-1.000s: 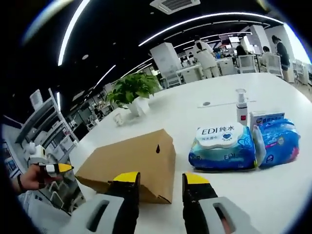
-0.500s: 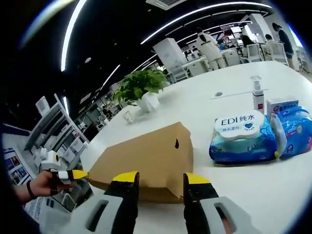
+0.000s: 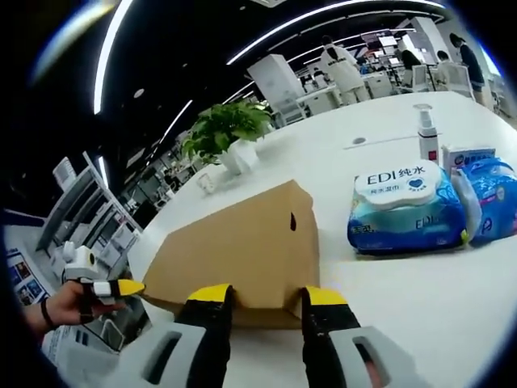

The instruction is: Operate the shoe box by opening the lid, removing the specified soft item, and placing it in the target area until the item is outside and the box remains undamaged.

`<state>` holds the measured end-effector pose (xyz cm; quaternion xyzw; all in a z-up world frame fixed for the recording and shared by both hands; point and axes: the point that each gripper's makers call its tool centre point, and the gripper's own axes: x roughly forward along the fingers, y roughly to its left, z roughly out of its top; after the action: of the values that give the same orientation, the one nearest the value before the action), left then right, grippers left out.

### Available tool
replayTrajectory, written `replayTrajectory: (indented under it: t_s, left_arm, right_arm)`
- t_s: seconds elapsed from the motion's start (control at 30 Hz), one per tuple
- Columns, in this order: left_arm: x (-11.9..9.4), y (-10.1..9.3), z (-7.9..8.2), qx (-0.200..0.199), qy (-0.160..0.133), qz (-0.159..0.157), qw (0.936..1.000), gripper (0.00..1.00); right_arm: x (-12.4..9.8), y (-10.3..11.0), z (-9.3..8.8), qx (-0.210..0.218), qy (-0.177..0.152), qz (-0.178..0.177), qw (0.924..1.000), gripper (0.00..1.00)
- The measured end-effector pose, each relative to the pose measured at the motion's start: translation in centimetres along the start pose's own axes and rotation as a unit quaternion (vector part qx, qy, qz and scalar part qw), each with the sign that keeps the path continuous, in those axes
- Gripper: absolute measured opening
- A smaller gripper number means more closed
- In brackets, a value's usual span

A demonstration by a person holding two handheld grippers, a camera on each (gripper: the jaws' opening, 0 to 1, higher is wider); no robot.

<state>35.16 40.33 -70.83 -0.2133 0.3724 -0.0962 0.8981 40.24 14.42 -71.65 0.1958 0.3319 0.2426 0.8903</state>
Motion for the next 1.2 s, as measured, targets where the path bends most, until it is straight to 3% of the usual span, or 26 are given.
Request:
replayTrajectory:
  t_s: [0.23,0.5,1.2]
  left_arm:
    - [0.6,0.1,0.8,0.011,0.004,-0.003,0.9999,0.29]
    - [2.5,0.3,3.0,0.029,0.012,-0.008,0.9995,0.29]
    - [9.6,-0.7,9.6,0.067,0.020,-0.023,0.9973,0.29]
  right_arm:
    - [0.1,0.0,0.1,0.007,-0.011,-0.009,0.9999,0.31]
    - [1.2,-0.5,1.1,0.018,-0.016,-0.018,0.9996,0.31]
    - [4.4,-3.1,5.4,0.035,-0.032,-0.050,0.9976,0.31]
